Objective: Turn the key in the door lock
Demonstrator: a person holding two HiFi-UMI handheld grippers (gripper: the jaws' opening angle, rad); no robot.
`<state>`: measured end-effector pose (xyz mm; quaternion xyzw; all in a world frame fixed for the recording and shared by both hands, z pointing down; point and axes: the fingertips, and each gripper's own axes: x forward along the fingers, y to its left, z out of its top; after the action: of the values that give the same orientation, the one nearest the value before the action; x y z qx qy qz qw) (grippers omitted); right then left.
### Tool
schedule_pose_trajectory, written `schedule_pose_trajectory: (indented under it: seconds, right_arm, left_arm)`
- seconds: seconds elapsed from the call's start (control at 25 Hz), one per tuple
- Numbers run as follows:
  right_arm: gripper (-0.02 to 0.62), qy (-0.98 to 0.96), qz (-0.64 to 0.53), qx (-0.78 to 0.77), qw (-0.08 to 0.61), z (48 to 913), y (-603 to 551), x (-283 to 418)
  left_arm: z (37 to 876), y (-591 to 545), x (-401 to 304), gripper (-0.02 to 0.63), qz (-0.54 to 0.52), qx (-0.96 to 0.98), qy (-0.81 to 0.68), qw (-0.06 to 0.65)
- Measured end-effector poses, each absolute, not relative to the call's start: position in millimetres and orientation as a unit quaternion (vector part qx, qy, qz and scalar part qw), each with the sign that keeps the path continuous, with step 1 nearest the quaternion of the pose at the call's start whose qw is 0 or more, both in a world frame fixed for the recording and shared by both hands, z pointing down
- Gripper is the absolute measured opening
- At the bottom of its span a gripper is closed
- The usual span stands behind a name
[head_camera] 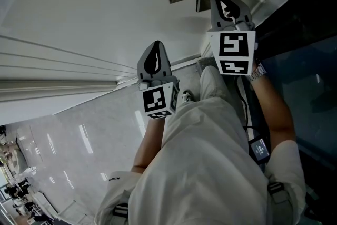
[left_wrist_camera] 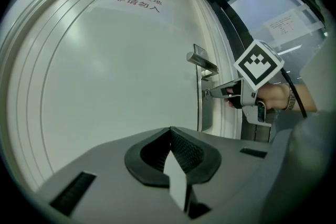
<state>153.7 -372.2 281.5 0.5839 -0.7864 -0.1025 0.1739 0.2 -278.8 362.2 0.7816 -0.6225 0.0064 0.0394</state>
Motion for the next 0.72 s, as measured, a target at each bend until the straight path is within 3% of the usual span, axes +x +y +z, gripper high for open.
schedule_pose_trajectory:
  seconds: [0.56, 0.72]
  right_arm:
    - [0.014, -0.767, 0.367, 0.496, -0.175, 286, -375, 167]
    - [0.015, -0.740, 0.441, 0.455, -0.226, 288, -376, 168]
  left_arm:
    - [361, -275, -8, 0.006, 0.005, 0.776, -0.630, 0.041]
    - [362, -274, -13, 0.006, 0.005, 0.773, -0.633, 0.043]
